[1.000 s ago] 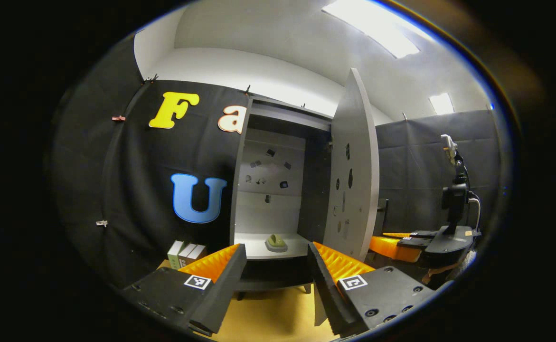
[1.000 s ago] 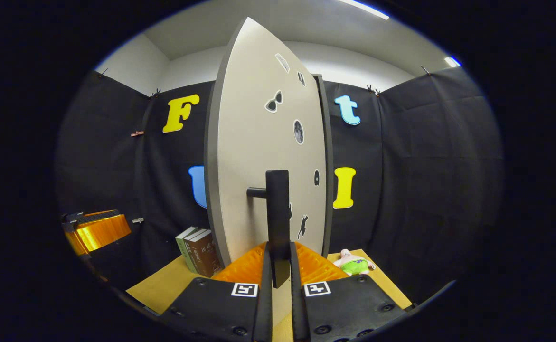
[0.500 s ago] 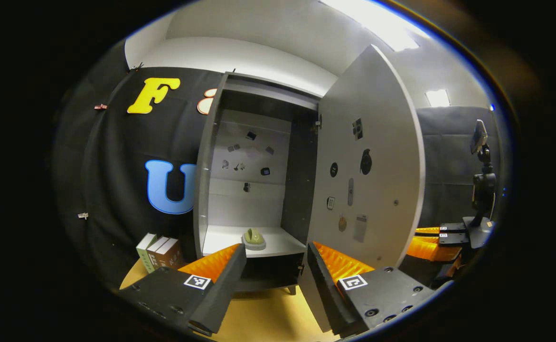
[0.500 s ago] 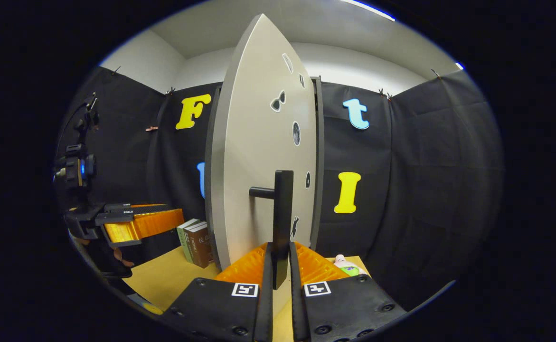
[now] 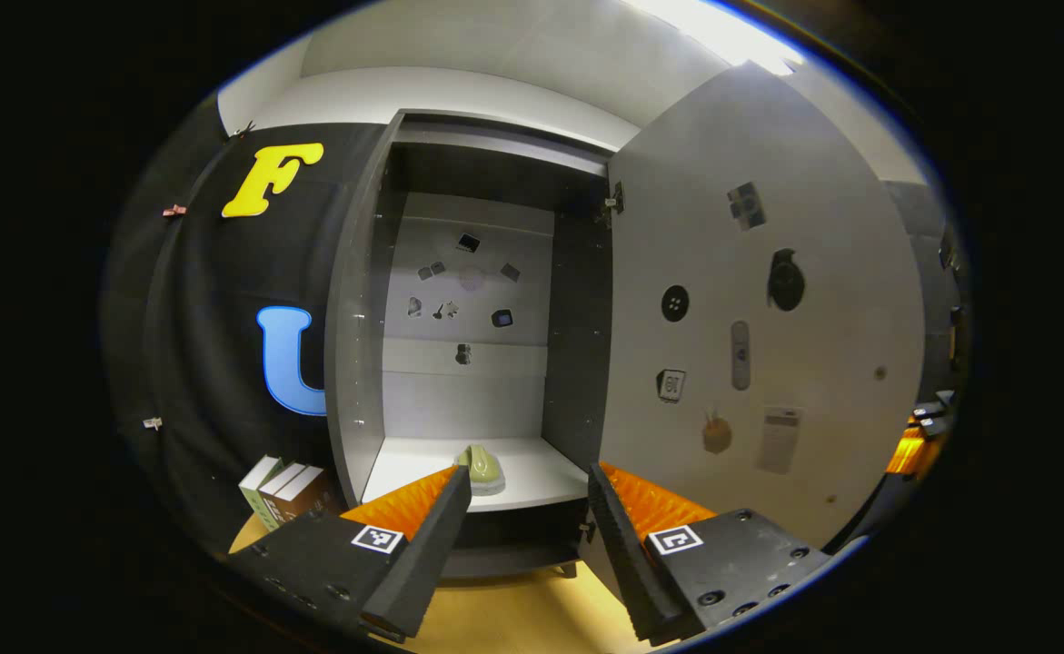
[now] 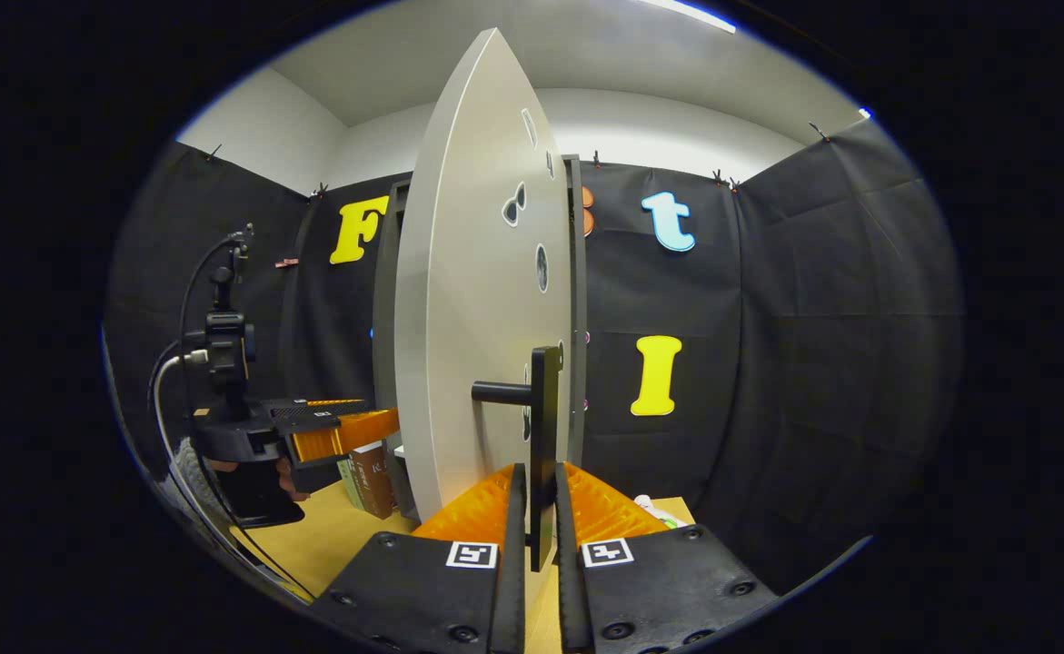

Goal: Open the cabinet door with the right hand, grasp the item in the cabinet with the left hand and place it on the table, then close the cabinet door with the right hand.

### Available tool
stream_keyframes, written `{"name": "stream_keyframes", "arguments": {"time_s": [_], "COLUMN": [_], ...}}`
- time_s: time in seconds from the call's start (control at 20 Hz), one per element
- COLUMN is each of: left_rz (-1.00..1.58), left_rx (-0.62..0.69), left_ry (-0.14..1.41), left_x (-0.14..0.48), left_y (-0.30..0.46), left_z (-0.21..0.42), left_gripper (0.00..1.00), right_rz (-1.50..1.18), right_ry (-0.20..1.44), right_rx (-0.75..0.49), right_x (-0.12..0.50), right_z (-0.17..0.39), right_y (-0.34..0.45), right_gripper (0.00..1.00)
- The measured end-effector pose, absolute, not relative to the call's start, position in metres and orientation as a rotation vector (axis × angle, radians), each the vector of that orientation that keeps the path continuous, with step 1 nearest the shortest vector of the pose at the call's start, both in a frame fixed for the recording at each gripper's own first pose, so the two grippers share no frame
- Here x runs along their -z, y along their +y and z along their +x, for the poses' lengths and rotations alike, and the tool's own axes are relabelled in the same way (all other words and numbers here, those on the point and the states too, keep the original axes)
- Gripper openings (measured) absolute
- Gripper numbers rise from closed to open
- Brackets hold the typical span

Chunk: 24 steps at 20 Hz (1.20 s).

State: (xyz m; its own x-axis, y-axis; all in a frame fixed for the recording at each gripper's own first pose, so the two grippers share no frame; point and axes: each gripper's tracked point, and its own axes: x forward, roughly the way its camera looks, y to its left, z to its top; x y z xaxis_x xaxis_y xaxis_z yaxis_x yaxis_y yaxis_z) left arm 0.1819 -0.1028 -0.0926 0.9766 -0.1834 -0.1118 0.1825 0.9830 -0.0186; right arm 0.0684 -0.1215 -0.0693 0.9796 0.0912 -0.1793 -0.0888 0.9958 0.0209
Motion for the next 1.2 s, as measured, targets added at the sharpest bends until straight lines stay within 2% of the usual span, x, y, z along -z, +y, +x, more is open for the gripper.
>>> {"name": "stream_keyframes", "arguments": {"time_s": [0.15, 0.35, 0.4, 0.45, 0.55, 0.6, 0.65, 0.7, 0.75, 0.8, 0.85, 0.95, 1.0, 1.05, 1.15, 1.2], "left_rz": [0.008, 0.041, 0.053, 0.062, 0.055, 0.048, 0.052, 0.067, 0.084, 0.095, 0.1, 0.074, 0.059, 0.051, 0.072, 0.074], "left_rx": [0.179, 0.208, 0.219, 0.224, 0.221, 0.213, 0.198, 0.182, 0.169, 0.16, 0.155, 0.165, 0.174, 0.173, 0.144, 0.131], "left_ry": [0.113, 0.116, 0.118, 0.122, 0.149, 0.171, 0.185, 0.197, 0.207, 0.212, 0.217, 0.243, 0.264, 0.288, 0.323, 0.327], "left_x": [0.097, 0.1, 0.103, 0.105, 0.115, 0.124, 0.13, 0.135, 0.14, 0.147, 0.151, 0.164, 0.173, 0.182, 0.2, 0.205], "left_y": [-0.11, -0.123, -0.125, -0.125, -0.121, -0.118, -0.113, -0.107, -0.103, -0.1, -0.099, -0.103, -0.104, -0.103, -0.095, -0.09], "left_z": [0.204, 0.235, 0.244, 0.253, 0.277, 0.288, 0.299, 0.311, 0.323, 0.334, 0.345, 0.363, 0.372, 0.38, 0.397, 0.404], "left_gripper": [0.83, 0.83, 0.79, 0.83, 0.82, 0.82, 0.82, 0.82, 0.82, 0.82, 0.82, 0.82, 0.82, 0.82, 0.82, 0.82], "right_rz": [0.016, 0.101, 0.109, 0.119, 0.156, 0.181, 0.203, 0.219, 0.232, 0.235, 0.22, 0.169, 0.116, 0.059, -0.014, -0.039], "right_ry": [0.175, 0.182, 0.186, 0.186, 0.183, 0.176, 0.167, 0.157, 0.148, 0.141, 0.143, 0.153, 0.152, 0.153, 0.171, 0.183], "right_rx": [-0.067, -0.13, -0.142, -0.155, -0.181, -0.196, -0.195, -0.172, -0.151, -0.119, -0.056, 0.071, 0.157, 0.225, 0.287, 0.303], "right_x": [0.067, 0.064, 0.063, 0.061, 0.055, 0.05, 0.044, 0.038, 0.036, 0.037, 0.042, 0.059, 0.066, 0.073, 0.08, 0.087], "right_z": [0.065, 0.063, 0.061, 0.058, 0.047, 0.039, 0.033, 0.028, 0.023, 0.021, 0.023, 0.027, 0.032, 0.036, 0.043, 0.049], "right_y": [-0.143, -0.145, -0.146, -0.147, -0.15, -0.152, -0.156, -0.167, -0.177, -0.187, -0.205, -0.246, -0.266, -0.284, -0.305, -0.306], "right_gripper": [0.15, 0.15, 0.16, 0.13, 0.2, 0.2, 0.15, 0.2, 0.2, 0.27, 0.21, 0.23, 0.31, 0.44, 0.52, 0.71]}}
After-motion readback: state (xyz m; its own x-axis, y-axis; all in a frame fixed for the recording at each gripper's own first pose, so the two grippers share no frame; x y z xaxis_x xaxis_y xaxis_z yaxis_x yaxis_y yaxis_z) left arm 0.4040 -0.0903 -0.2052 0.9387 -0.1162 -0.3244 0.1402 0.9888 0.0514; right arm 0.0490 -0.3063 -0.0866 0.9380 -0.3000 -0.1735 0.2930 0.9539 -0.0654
